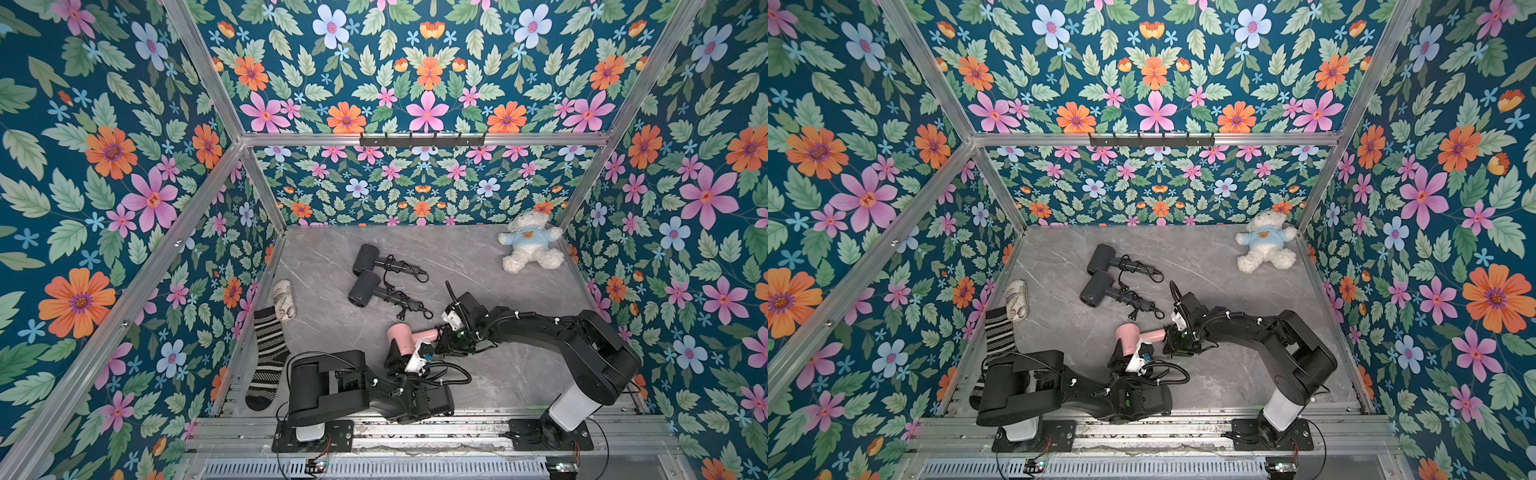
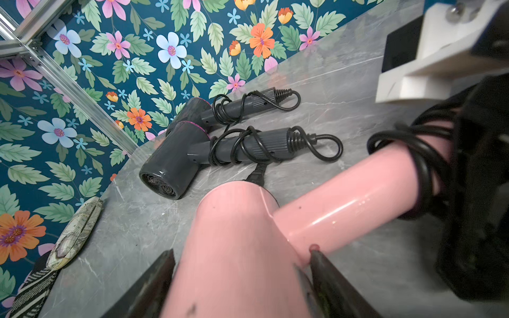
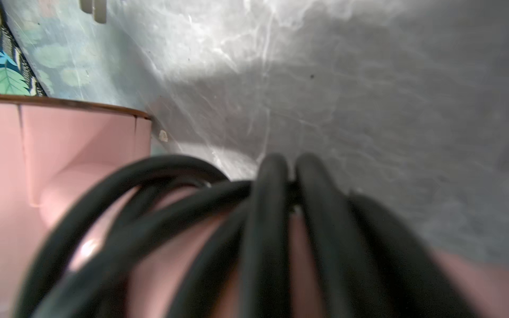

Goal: Wrap the cord around the hair dryer
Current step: Adjust the hair dryer at the center of the board.

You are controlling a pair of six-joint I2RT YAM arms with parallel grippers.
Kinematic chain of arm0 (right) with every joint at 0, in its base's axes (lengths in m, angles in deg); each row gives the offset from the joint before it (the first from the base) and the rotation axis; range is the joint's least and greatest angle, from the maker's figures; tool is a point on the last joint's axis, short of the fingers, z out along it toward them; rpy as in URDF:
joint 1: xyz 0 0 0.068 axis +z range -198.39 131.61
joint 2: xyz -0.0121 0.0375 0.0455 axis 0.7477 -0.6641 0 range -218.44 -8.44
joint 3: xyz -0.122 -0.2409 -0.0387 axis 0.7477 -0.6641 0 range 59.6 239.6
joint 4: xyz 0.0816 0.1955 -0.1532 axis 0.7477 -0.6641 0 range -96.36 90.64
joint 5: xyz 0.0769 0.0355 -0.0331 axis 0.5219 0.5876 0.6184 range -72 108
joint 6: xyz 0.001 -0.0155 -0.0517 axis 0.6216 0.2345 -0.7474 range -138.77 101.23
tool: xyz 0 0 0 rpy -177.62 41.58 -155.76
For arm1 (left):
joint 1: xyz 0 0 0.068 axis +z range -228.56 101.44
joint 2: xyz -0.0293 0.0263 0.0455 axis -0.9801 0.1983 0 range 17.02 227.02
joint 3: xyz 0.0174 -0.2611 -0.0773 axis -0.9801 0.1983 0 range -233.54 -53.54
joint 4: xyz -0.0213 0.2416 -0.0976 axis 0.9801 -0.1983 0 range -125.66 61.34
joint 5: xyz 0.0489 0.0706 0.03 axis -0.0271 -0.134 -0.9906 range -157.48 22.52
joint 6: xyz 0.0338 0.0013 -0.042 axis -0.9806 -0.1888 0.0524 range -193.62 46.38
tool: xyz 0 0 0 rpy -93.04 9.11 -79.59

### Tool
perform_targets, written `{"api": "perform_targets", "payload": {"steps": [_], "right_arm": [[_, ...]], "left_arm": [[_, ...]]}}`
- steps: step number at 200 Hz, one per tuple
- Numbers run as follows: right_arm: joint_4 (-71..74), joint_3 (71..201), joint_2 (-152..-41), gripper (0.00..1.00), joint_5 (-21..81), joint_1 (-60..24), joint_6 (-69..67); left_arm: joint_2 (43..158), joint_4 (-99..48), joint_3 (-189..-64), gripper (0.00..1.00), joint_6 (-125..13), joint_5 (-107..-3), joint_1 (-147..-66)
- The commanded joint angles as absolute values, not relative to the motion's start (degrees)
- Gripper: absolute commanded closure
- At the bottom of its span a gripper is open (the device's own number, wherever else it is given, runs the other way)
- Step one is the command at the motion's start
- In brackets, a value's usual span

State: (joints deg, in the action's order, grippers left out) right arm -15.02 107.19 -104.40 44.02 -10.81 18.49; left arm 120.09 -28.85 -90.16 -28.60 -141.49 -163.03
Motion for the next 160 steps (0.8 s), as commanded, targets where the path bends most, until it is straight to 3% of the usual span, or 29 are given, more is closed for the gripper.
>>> {"api": "perform_targets", "payload": {"steps": [1, 21, 44, 65, 85, 115, 160], "right_arm": [[-22.01, 107.73, -106.21, 1.00, 35.52, -10.28, 19.82], [-22.37, 108.41, -106.84, 1.00, 34.76, -9.73, 19.90], [-23.66, 109.72, -107.62, 1.00, 33.85, -9.28, 19.68], [-24.38, 110.90, -108.22, 0.97, 33.40, -9.19, 19.47], [-25.35, 112.08, -108.88, 0.90, 32.96, -9.03, 19.35], [-27.13, 113.72, -109.34, 0.82, 32.35, -8.67, 19.37], [-30.10, 116.17, -110.09, 0.60, 31.63, -8.57, 19.48]], "left_arm": [[120.17, -28.48, -88.55, 0.56, -20.97, -121.65, -163.17], [119.05, -27.47, -87.98, 0.34, -22.50, -120.88, -163.00], [118.46, -26.07, -87.38, 0.16, -23.60, -119.37, -162.53], [118.15, -26.00, -87.25, 0.07, -24.25, -118.34, -162.00], [117.32, -24.83, -87.03, 0.01, -25.44, -116.64, -161.18], [115.21, -24.61, -87.03, 0.01, -26.14, -114.92, -160.20], [107.84, -20.28, -84.99, 0.01, -30.01, -106.78, -155.63]]}}
